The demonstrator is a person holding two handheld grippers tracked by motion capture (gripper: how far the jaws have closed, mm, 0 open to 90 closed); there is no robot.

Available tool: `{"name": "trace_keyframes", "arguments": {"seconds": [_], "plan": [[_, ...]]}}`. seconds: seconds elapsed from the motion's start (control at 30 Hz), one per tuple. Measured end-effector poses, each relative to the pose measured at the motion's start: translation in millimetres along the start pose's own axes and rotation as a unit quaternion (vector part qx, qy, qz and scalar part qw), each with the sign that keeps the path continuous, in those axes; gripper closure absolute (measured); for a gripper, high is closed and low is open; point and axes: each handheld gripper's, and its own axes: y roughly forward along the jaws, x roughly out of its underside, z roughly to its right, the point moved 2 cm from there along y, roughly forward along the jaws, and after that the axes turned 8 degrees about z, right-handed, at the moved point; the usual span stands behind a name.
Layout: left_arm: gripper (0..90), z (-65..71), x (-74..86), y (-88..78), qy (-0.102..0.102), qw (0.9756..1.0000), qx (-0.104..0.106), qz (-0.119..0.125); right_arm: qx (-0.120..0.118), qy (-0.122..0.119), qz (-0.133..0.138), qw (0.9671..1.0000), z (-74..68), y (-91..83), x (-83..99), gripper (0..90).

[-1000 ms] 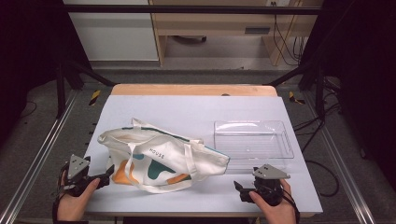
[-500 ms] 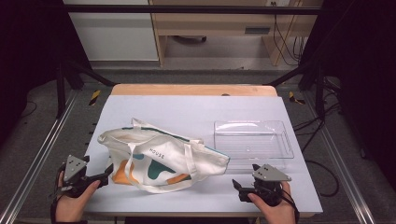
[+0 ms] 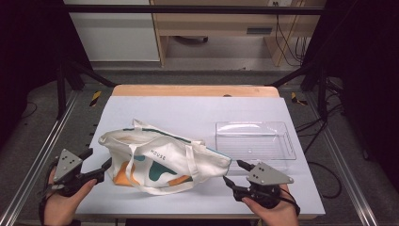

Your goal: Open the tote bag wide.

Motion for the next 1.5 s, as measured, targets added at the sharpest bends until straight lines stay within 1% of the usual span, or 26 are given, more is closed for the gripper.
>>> {"name": "trace_keyframes", "arguments": {"seconds": [0.07,0.1,0.13,0.17,0.23,0.27,0.33,0.37,0.4,0.43,0.47,0.5,0.53,0.57,0.77,0.8,0.87,1.0,1.07,1.17,1.2,1.27,1.3,1.33,1.4,1.5], "plan": [[28.3,-2.5,-15.5,-5.8,0.007,0.9999,0.004,0.013,-0.001,-0.012,0.010,0.9999,-3.4,1.1,-23.1,44.6],[30.8,-5.0,-22.6,-8.1,0.006,0.9997,0.007,0.023,-0.018,-0.029,0.011,0.9994,-9.8,5.1,-44.9,49.5],[31.1,-8.0,-29.4,-10.0,0.000,0.9995,0.012,0.029,-0.027,-0.040,0.009,0.9988,-13.8,8.4,-54.4,51.5],[31.1,-10.8,-35.6,-11.5,-0.004,0.9992,0.016,0.036,-0.027,-0.040,0.009,0.9988,-13.8,8.4,-54.4,51.5],[33.5,-15.1,-47.3,-12.5,-0.004,0.9990,0.020,0.040,-0.049,-0.052,-0.001,0.9974,-21.6,18.5,-70.3,59.6],[35.1,-16.3,-52.8,-11.8,0.001,0.9990,0.023,0.038,-0.065,-0.066,-0.010,0.9956,-29.1,32.1,-82.4,63.5],[37.1,-17.9,-63.0,-8.2,0.009,0.9988,0.032,0.035,-0.074,-0.082,-0.024,0.9936,-34.9,48.1,-92.0,65.3],[37.1,-18.5,-67.2,-5.1,0.011,0.9988,0.039,0.030,-0.074,-0.082,-0.024,0.9936,-34.9,48.1,-92.0,65.3],[37.5,-19.0,-70.8,-1.1,0.017,0.9985,0.045,0.025,-0.078,-0.086,-0.029,0.9928,-36.4,56.7,-96.1,65.5],[39.4,-18.1,-76.9,7.6,0.030,0.9981,0.053,0.009,-0.085,-0.088,-0.043,0.9916,-37.1,75.9,-101.2,65.7],[39.6,-18.1,-76.9,7.6,0.030,0.9981,0.053,0.009,-0.085,-0.088,-0.043,0.9916,-37.1,75.9,-101.2,65.7],[39.6,-16.6,-79.6,11.9,0.042,0.9976,0.055,0.002,-0.085,-0.090,-0.052,0.9910,-36.7,85.3,-102.4,65.6],[40.4,-14.6,-83.5,20.7,0.057,0.9966,0.060,-0.008,-0.086,-0.084,-0.068,0.9904,-33.7,103.8,-102.5,65.0],[40.9,-14.6,-83.5,20.7,0.057,0.9966,0.060,-0.008,-0.086,-0.084,-0.068,0.9904,-33.7,103.8,-102.5,65.0],[45.0,-16.8,-83.2,42.7,0.058,0.9950,0.076,-0.027,-0.086,-0.069,-0.115,0.9872,-27.1,143.9,-91.6,64.2],[46.6,-17.1,-82.8,43.8,0.058,0.9949,0.077,-0.029,-0.085,-0.061,-0.125,0.9866,-26.8,149.0,-87.8,67.2],[46.9,-17.2,-82.5,44.4,0.057,0.9946,0.081,-0.031,-0.088,-0.059,-0.124,0.9866,-27.4,149.6,-86.5,69.2],[49.1,-17.1,-82.3,42.6,0.061,0.9936,0.085,-0.043,-0.107,-0.065,-0.122,0.9846,-37.0,142.9,-82.3,83.7],[49.4,-16.9,-82.9,41.7,0.066,0.9933,0.082,-0.046,-0.118,-0.064,-0.114,0.9844,-43.4,135.0,-80.0,84.9],[49.8,-13.6,-84.5,41.0,0.073,0.9916,0.092,-0.054,-0.124,-0.066,-0.106,0.9844,-50.9,126.4,-77.0,85.2],[49.7,-11.5,-84.7,41.5,0.075,0.9903,0.102,-0.059,-0.128,-0.066,-0.099,0.9846,-57.3,119.3,-73.7,85.4],[49.5,-5.7,-84.8,43.6,0.078,0.9871,0.121,-0.069,-0.129,-0.066,-0.097,0.9846,-59.3,117.0,-72.4,85.5],[48.8,-0.4,-84.8,46.8,0.094,0.9838,0.129,-0.082,-0.134,-0.068,-0.094,0.9841,-63.2,113.3,-70.8,85.6],[48.6,-0.4,-84.8,46.8,0.094,0.9838,0.129,-0.082,-0.134,-0.068,-0.094,0.9841,-63.2,113.3,-70.8,85.6],[47.8,4.3,-83.5,52.1,0.096,0.9801,0.145,-0.096,-0.140,-0.069,-0.086,0.9840,-67.1,109.5,-71.4,85.6],[49.2,7.2,-82.3,60.1,0.099,0.9770,0.152,-0.112,-0.147,-0.067,-0.081,0.9836,-70.1,105.4,-72.3,85.8]]}}
